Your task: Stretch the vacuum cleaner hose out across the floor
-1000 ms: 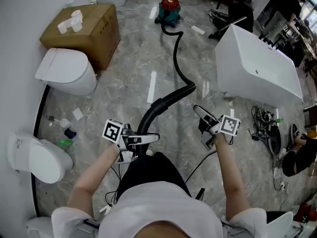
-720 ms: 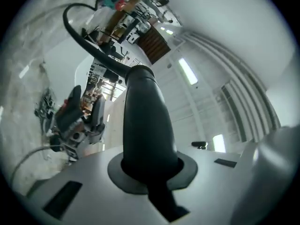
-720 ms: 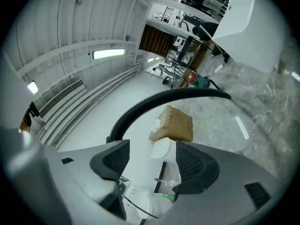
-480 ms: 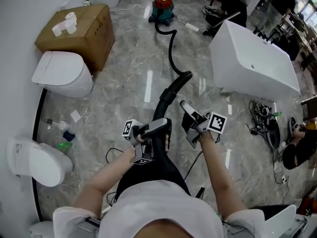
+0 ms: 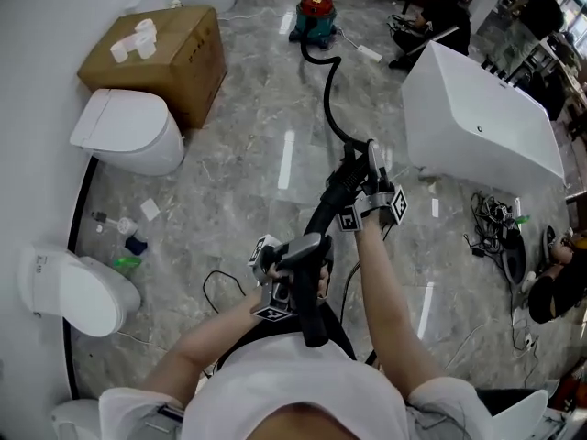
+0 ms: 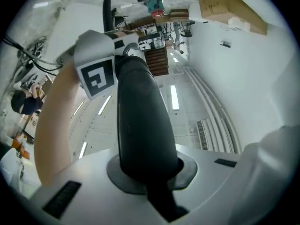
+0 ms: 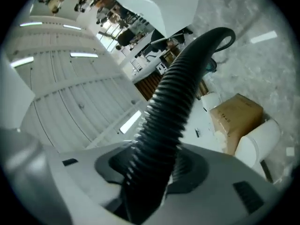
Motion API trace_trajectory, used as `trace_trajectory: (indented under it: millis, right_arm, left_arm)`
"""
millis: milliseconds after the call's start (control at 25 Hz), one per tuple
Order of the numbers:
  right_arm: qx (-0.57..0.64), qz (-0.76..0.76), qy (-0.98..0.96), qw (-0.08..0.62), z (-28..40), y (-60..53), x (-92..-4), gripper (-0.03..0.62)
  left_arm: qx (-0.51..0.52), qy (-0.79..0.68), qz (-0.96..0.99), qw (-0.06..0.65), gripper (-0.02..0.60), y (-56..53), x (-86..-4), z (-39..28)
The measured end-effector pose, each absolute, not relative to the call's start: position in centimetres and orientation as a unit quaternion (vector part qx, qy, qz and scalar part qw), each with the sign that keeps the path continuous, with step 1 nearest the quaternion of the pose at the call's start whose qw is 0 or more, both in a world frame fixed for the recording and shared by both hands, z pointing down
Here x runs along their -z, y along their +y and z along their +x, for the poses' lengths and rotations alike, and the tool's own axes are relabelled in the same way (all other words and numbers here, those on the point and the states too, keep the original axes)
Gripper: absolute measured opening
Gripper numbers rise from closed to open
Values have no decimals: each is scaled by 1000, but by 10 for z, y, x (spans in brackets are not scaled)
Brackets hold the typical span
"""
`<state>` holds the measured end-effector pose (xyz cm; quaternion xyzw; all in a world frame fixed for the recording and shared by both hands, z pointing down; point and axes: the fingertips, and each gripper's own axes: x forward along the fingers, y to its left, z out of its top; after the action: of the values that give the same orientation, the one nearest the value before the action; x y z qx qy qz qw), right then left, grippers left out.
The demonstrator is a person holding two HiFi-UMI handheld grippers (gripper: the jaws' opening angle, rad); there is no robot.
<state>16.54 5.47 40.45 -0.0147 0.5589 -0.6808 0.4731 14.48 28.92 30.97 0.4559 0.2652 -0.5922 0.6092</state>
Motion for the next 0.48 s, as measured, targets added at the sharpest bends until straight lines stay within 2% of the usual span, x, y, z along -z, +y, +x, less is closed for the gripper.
trace_trajectory:
  millis: [40, 120, 200, 320, 400, 480]
  right_arm:
    - [680, -23, 582, 446, 156, 54, -401, 183]
    - [665, -59, 647, 367, 140, 57, -395, 150]
    - [609, -104, 742, 258, 132, 65, -389, 149]
    - [502, -128, 851, 80, 125, 85, -384, 149]
    - [445, -119, 887, 21, 123, 99, -372, 149]
    - [408, -116, 906, -20, 126, 110, -369, 149]
  left_arm:
    - [596, 264, 455, 607, 29, 290, -311, 141]
    - [611, 262, 449, 598, 29, 288, -315, 124]
    - [614, 248, 460, 592, 60, 286, -323, 101]
    - [555, 181, 540, 607, 185, 288, -351, 82]
    - [457, 94, 621, 630, 243, 293, -386, 86]
    - [307, -10, 712, 632, 296, 306, -435, 97]
